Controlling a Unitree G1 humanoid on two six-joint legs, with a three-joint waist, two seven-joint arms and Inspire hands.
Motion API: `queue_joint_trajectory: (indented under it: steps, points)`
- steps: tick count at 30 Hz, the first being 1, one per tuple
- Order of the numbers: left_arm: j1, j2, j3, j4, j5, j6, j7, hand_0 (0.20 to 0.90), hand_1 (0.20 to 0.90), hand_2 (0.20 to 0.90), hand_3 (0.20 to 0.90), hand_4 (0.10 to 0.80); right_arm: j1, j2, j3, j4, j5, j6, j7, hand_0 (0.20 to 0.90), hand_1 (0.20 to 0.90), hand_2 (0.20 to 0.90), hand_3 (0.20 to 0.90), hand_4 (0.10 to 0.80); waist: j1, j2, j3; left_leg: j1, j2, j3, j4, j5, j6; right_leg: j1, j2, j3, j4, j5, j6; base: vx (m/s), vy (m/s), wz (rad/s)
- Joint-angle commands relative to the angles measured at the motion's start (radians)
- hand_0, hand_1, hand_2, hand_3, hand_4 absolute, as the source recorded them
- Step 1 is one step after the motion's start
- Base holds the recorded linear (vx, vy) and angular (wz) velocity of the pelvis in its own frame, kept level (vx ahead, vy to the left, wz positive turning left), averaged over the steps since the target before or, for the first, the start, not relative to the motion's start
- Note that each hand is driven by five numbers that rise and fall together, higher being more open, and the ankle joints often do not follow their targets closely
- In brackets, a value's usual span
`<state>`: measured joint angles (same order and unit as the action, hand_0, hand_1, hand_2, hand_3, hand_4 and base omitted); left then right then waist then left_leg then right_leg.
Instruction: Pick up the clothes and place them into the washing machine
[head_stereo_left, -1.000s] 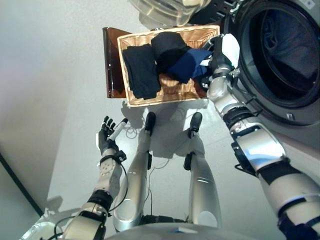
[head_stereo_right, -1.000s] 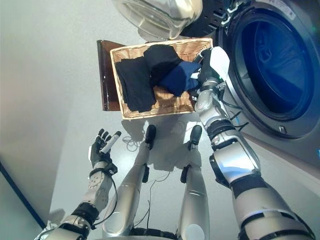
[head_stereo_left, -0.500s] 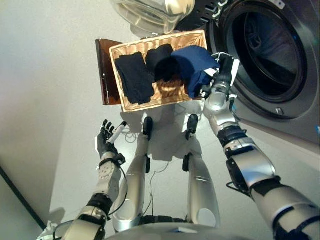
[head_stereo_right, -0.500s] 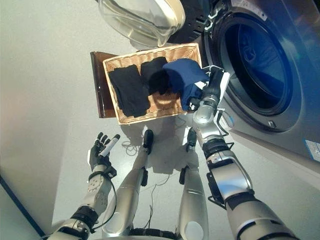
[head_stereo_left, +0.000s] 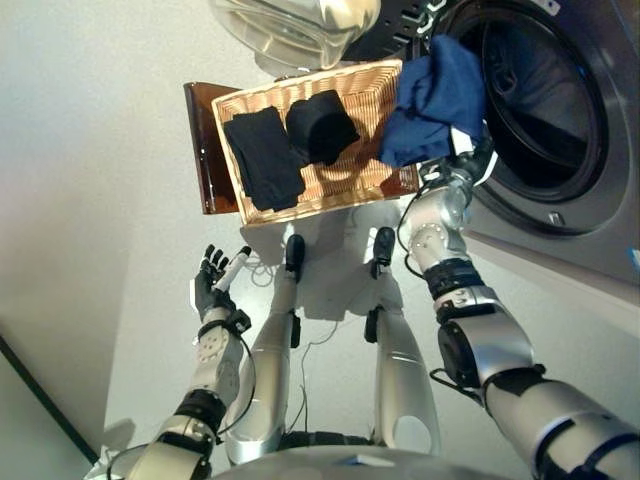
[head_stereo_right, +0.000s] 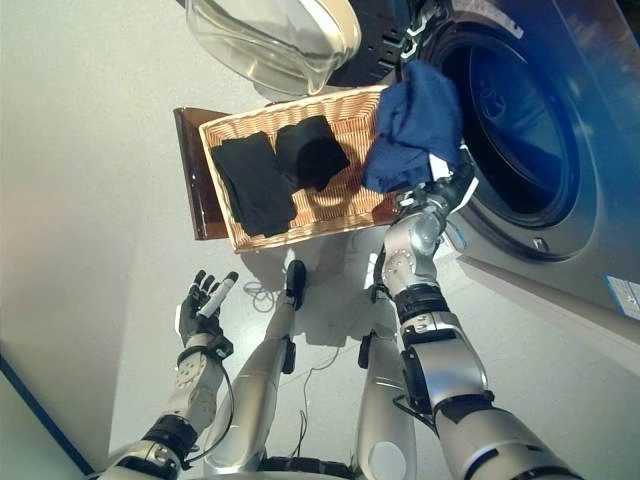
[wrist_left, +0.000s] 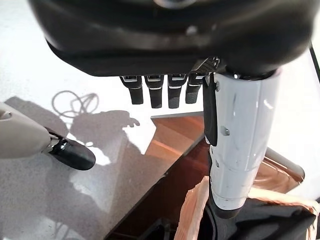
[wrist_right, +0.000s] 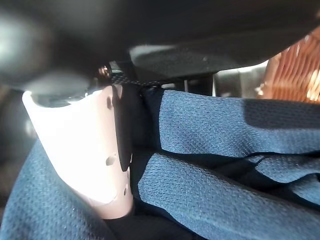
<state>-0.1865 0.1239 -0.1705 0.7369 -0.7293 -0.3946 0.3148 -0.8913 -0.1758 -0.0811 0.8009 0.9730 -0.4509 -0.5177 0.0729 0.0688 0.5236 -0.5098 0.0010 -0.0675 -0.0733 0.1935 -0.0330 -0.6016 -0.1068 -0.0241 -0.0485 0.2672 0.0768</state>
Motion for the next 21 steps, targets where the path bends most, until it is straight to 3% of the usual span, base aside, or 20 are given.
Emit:
queue_joint_trajectory:
  steps: [1, 14, 21]
  points:
    - [0.08, 0.017, 0.0, -0.035, -0.028, -0.025, -0.001, 0.9, 0.9, 0.9, 0.9, 0.8, -0.102, -0.076, -0.031, -0.062, 0.085, -0.141, 0.062, 0.2, 0.2, 0.2, 0.2, 0.3, 0.003, 0.062, -0.035, 0.015, -0.023, -0.011, -0.012, -0.047, -0.029, 0.026, -0.039, 0.031, 0.136, -0.164, 0.054, 0.013, 0.001, -0.05]
    - [0.098, 0.022, -0.025, -0.017, -0.045, -0.02, -0.039, 0.9, 0.9, 0.9, 0.9, 0.8, -0.27, -0.244, -0.13, 0.076, 0.276, -0.181, 0.072, 0.2, 0.2, 0.2, 0.2, 0.3, 0.025, 0.119, -0.066, 0.014, -0.032, -0.004, -0.014, -0.056, -0.033, 0.024, -0.049, 0.041, 0.134, -0.172, 0.056, 0.007, 0.002, -0.02]
    - [0.102, 0.037, -0.056, -0.036, -0.055, -0.024, -0.061, 0.9, 0.9, 0.9, 0.9, 0.8, -0.41, -0.413, -0.127, 0.209, 0.348, -0.173, 0.058, 0.2, 0.2, 0.2, 0.2, 0.3, 0.044, 0.154, -0.079, 0.007, -0.039, 0.0, -0.014, -0.058, -0.038, 0.01, -0.054, 0.05, 0.137, -0.175, 0.06, 0.0, 0.0, 0.0]
